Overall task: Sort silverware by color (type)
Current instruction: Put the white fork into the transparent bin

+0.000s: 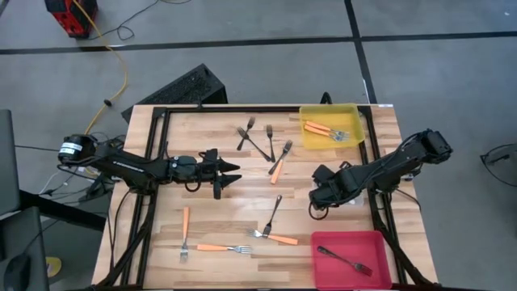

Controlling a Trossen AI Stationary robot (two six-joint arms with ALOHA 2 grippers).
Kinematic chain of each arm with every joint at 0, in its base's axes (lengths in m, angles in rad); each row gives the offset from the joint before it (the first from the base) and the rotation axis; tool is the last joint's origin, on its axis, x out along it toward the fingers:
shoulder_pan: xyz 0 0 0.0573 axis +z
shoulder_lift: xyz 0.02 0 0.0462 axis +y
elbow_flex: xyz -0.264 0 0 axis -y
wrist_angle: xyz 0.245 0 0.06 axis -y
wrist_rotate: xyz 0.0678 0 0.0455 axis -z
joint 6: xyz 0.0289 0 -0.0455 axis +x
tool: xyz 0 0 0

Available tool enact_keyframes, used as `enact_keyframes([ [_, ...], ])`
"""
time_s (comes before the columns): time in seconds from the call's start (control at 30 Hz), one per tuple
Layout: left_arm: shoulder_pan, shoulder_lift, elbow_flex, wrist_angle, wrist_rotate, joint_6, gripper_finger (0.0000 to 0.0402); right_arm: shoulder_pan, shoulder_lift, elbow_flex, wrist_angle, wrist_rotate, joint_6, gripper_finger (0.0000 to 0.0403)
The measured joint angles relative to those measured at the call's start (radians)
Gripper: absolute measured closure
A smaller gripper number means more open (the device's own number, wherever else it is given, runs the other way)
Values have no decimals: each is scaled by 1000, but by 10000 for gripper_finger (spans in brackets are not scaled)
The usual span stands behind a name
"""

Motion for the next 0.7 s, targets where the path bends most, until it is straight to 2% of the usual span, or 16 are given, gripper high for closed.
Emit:
enact_keyframes([
  [0.43,0,0,0,3,-28,0,233,0,0,-132,203,3,-38,382],
  [0.7,0,0,0,2,-29,-4,233,0,0,-178,266,8,-55,341],
])
